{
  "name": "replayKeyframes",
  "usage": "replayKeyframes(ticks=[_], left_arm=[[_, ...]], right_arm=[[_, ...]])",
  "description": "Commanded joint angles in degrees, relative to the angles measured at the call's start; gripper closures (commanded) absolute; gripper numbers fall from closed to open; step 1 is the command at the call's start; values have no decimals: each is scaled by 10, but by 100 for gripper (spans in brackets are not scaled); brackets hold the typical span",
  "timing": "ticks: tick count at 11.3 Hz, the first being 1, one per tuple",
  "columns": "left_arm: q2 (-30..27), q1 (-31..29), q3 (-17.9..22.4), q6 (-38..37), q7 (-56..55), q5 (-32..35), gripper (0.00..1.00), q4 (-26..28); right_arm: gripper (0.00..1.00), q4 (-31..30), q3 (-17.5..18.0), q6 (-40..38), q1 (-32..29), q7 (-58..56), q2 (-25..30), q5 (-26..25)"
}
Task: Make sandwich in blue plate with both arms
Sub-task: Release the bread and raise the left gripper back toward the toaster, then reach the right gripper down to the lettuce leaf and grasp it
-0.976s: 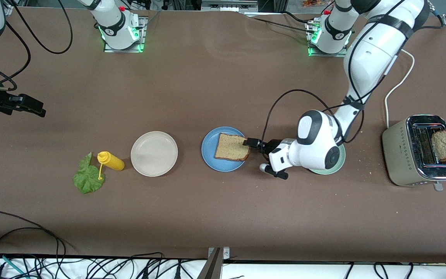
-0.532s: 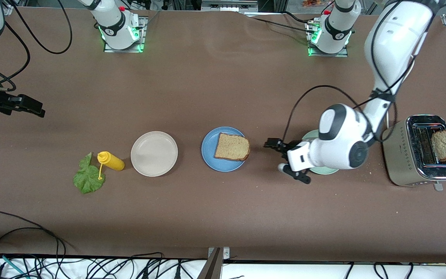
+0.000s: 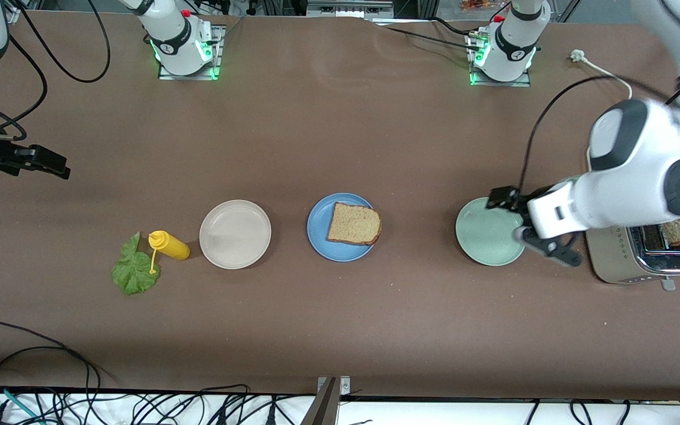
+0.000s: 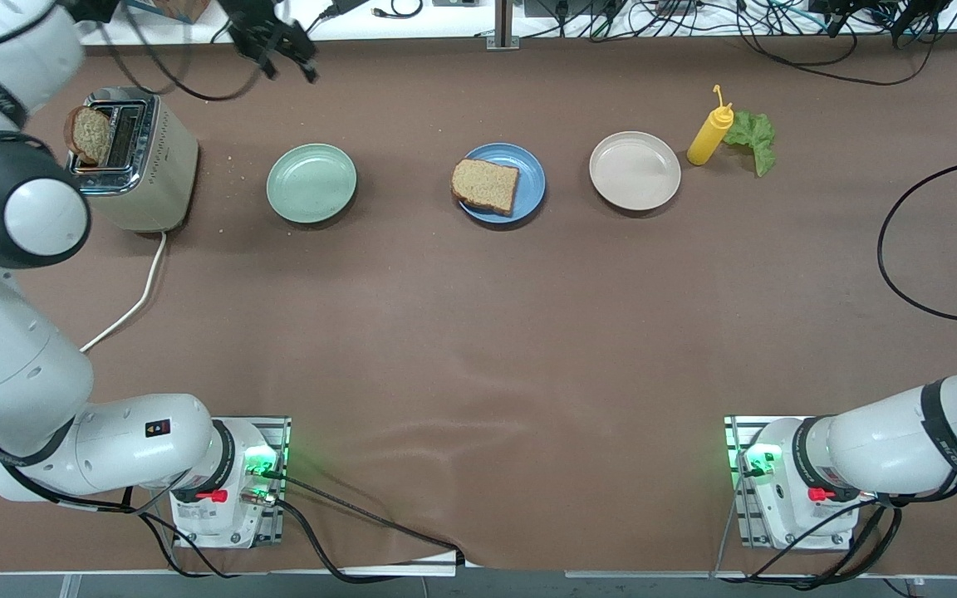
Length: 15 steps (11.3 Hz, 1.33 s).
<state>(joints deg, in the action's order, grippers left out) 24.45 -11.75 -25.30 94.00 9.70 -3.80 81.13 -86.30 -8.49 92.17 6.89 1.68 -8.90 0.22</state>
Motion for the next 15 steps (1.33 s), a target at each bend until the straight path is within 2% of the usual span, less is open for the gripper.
replayKeyframes(ticks=[1, 3, 5, 6, 8, 9, 12, 15], left_arm=[[-62, -17, 3, -107, 0, 56, 0, -38], [-119, -6, 49, -107, 1, 49, 0, -21], [-167, 104, 168, -107, -18, 51, 0, 9], [-179, 123, 194, -106, -27, 49, 0, 28], [-246, 119, 196, -31, -23, 48, 0, 131], [-265, 116, 196, -35, -20, 49, 0, 147], [-262, 116, 196, -51, -18, 47, 0, 134], [-254, 119, 193, -50, -25, 48, 0, 125]], right_arm=[[0, 4, 1, -11, -4, -12, -16, 13], [0, 7, 5, -7, 6, -6, -26, 17], [0, 8, 6, -3, 5, -19, -57, 18], [0, 10, 5, 11, 2, -26, -77, 26], [0, 9, 3, 61, -2, -74, -109, 34], [0, 10, -3, 77, -2, -104, -128, 34], [0, 9, -6, 124, -21, -134, -187, 36], [0, 8, -5, 204, -28, -154, -254, 37]])
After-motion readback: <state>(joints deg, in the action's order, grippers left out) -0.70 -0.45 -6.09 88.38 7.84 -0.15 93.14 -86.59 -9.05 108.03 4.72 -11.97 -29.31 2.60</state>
